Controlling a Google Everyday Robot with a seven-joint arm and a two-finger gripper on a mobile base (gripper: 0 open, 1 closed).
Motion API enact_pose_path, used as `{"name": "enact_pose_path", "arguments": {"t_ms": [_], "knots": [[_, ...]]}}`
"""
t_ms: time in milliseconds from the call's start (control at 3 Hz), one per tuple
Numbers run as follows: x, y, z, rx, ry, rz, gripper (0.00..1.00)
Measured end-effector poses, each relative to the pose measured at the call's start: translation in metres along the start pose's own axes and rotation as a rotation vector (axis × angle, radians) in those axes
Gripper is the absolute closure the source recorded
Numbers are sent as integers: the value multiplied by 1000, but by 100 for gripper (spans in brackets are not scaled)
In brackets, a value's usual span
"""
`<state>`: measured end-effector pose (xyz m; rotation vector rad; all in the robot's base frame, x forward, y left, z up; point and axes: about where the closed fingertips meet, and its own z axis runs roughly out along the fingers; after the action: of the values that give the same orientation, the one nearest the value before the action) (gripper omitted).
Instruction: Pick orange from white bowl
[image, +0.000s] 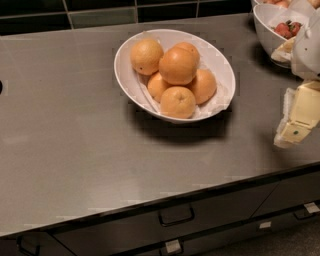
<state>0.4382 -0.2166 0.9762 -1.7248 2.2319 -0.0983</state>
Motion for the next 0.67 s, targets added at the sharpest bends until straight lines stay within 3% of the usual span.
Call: {"name": "enact_pose_path", "arguments": {"t_ms": [333,667], "knots": [[-7,-5,-2,15,-3,-6,0],[-29,-26,-2,33,-31,-28,0]]}}
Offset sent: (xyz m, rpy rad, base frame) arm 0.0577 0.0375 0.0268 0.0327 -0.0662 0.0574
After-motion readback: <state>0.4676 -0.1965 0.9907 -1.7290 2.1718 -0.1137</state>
